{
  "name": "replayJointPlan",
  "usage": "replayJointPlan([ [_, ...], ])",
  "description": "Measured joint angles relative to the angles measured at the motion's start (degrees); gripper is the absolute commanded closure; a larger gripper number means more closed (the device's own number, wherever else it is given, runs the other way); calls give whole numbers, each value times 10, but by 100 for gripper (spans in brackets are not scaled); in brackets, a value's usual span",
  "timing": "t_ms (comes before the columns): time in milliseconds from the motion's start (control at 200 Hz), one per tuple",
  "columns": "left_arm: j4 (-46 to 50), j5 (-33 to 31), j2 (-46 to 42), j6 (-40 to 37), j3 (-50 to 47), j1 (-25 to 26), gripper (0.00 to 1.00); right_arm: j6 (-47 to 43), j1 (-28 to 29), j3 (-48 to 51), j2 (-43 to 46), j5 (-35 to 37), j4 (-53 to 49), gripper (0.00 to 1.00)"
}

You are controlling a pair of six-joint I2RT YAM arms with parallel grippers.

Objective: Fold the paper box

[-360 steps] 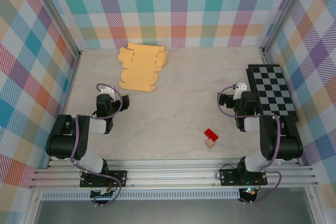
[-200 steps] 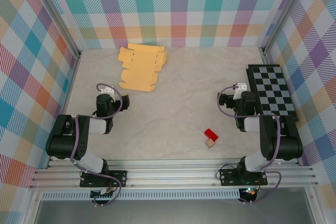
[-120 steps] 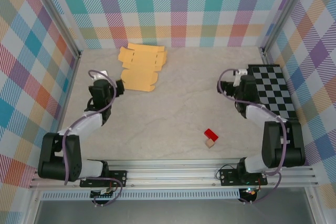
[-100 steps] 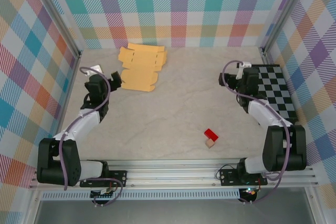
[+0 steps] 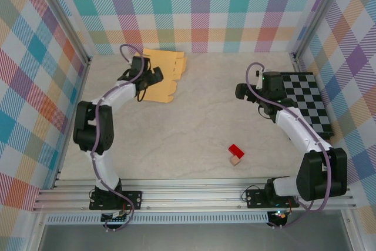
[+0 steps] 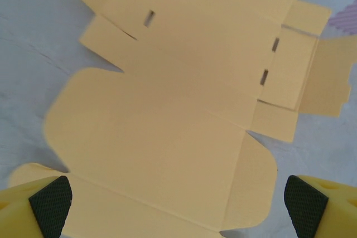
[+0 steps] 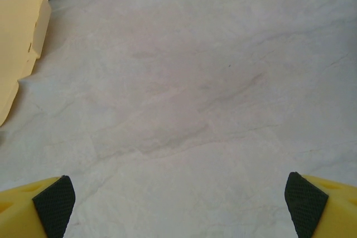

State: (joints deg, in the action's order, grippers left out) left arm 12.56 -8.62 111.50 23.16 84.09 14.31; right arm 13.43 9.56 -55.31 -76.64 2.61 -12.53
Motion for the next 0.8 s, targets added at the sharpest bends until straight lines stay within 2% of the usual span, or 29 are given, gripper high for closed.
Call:
replayJointPlan([
  [215, 91, 0, 123, 0, 135, 29, 0, 12, 22, -7, 0, -16, -33, 0],
  [365, 129, 1, 175, 0, 182, 32, 0, 19, 32, -15, 3, -22, -49, 0],
  [650, 157, 2, 195, 7, 181, 44, 0, 38, 45, -16, 26, -33, -73, 0],
  [800, 128, -9, 148, 27, 100, 77, 0, 47, 51, -16, 46, -33, -90, 0],
])
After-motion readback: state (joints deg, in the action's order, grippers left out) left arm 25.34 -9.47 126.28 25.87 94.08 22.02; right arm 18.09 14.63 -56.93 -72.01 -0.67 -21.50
